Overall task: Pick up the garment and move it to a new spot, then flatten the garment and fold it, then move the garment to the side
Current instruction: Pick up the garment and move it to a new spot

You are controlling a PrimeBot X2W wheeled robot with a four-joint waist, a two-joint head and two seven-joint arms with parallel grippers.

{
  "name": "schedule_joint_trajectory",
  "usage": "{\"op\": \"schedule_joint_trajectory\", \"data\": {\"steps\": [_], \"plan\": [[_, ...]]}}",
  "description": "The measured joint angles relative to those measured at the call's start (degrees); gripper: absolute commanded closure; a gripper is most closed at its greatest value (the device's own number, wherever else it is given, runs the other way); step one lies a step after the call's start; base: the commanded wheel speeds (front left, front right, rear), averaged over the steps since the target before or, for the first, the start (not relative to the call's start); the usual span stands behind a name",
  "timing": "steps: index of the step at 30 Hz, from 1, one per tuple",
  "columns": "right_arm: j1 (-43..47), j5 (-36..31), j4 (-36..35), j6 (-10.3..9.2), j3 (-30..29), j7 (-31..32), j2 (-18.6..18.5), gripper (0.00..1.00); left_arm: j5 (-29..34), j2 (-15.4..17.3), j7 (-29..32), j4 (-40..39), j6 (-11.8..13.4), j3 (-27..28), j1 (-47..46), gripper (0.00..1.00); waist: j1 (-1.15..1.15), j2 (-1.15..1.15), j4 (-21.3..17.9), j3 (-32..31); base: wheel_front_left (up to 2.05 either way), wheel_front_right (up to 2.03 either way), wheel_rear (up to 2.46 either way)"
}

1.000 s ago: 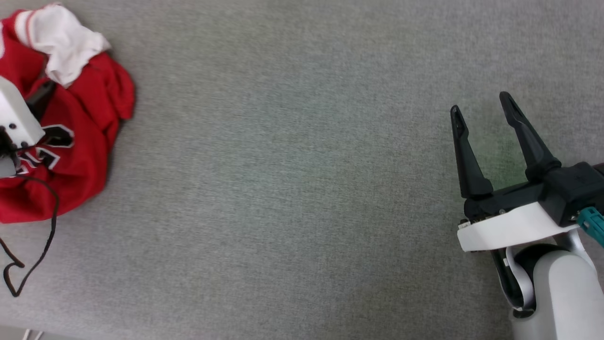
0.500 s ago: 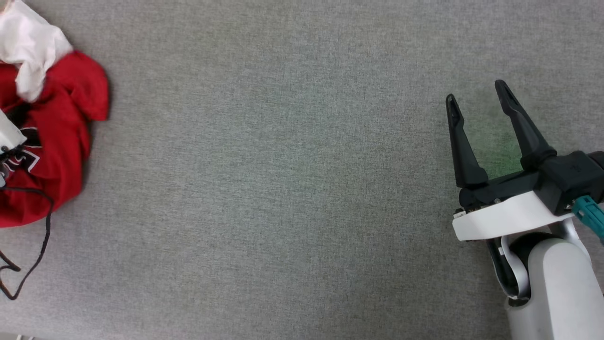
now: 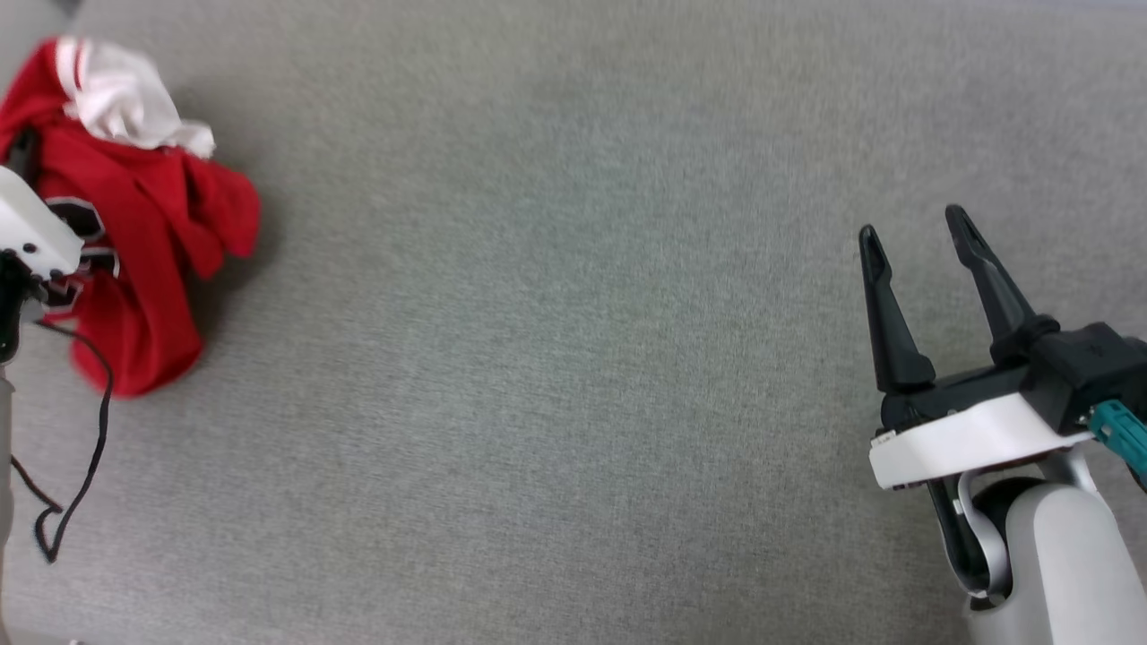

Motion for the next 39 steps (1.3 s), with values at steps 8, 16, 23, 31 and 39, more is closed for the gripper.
{"op": "schedule_joint_trajectory", "data": {"steps": [8,16,23,31,39], "plan": [[3.39,1.78,1.25,0.00,-1.59,-0.67,0.00,0.00,4.05,-2.12,-14.79,-2.90,2.48,-1.21,0.42,1.00,0.00,0.00,0.39,-7.45,0.00,0.00,0.00],[7.42,2.88,1.70,0.00,-3.02,-0.75,0.02,0.00,5.65,-5.80,-21.82,-10.92,5.35,-2.47,5.97,1.00,-0.01,0.00,-2.42,-13.83,0.00,0.00,0.00],[10.53,3.58,0.99,0.00,-3.93,0.29,-0.01,0.00,6.41,-11.09,-23.06,-23.36,7.44,-5.56,14.12,1.00,-0.01,0.00,-8.36,-16.93,0.00,0.00,0.00],[11.56,3.79,-0.96,0.00,-4.19,1.51,0.00,0.00,5.94,-17.69,-21.02,-35.01,8.02,-11.82,23.19,1.00,-0.01,0.00,-15.67,-17.48,0.00,0.00,0.00],[11.49,5.39,-0.99,0.00,-3.44,0.62,-0.01,0.00,6.34,-22.07,-17.97,-37.99,8.26,-19.37,31.50,1.00,-0.01,0.00,-20.42,-13.49,0.00,0.00,0.00]]}}
